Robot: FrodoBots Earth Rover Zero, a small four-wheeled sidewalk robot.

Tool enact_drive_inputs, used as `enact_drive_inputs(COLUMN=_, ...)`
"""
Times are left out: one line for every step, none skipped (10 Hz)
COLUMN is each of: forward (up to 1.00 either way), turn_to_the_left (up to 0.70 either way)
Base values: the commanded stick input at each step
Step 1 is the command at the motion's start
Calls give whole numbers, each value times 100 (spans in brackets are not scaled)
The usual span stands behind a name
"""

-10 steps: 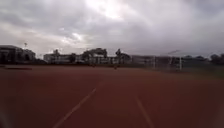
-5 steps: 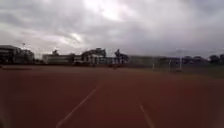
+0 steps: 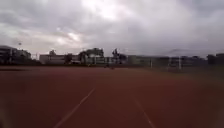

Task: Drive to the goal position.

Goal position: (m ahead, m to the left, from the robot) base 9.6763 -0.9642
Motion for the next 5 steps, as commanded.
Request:
enact_drive_inputs(forward=70, turn_to_the_left=-26)
enact_drive_inputs(forward=70, turn_to_the_left=-15)
enact_drive_inputs(forward=70, turn_to_the_left=0)
enact_drive_inputs(forward=70, turn_to_the_left=0)
enact_drive_inputs(forward=70, turn_to_the_left=-18)
